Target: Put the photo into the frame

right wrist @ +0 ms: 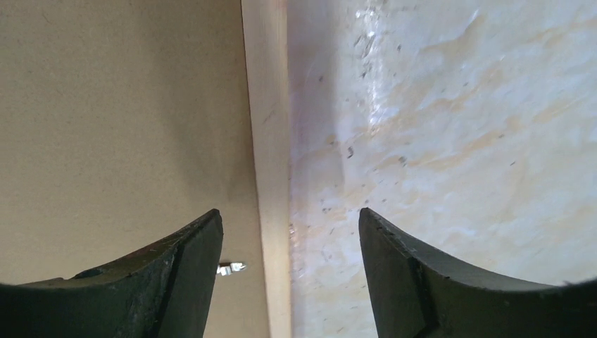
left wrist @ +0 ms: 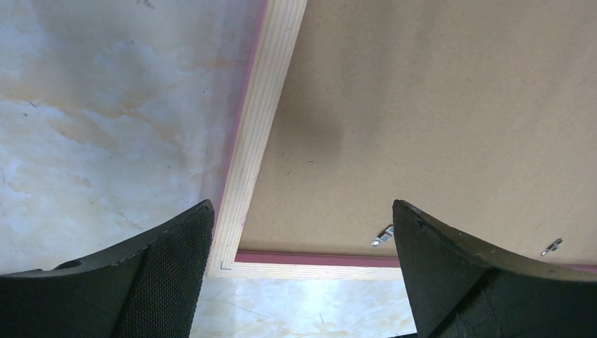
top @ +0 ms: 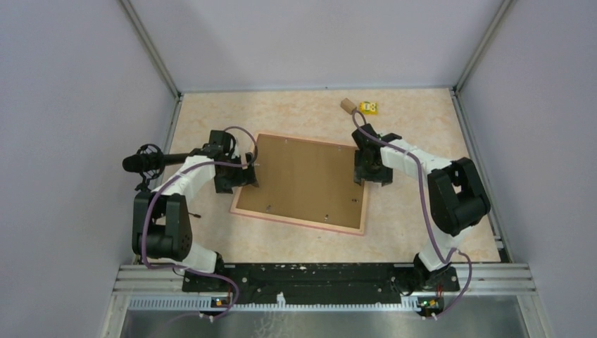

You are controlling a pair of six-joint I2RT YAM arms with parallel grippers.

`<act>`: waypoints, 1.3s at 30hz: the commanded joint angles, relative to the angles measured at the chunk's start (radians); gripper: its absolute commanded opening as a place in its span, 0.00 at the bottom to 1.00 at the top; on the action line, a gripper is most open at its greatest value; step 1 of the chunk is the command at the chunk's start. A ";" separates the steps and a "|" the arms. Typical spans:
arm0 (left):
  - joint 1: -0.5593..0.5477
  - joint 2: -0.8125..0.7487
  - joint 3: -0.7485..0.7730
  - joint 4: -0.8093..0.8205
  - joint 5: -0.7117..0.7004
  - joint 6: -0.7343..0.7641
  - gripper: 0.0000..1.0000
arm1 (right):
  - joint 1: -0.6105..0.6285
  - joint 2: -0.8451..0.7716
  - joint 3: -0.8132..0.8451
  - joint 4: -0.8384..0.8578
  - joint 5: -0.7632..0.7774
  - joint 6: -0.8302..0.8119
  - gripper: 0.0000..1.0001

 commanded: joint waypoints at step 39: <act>0.052 0.109 -0.036 0.056 0.020 -0.056 0.97 | 0.123 -0.122 -0.294 0.078 -0.136 0.680 0.62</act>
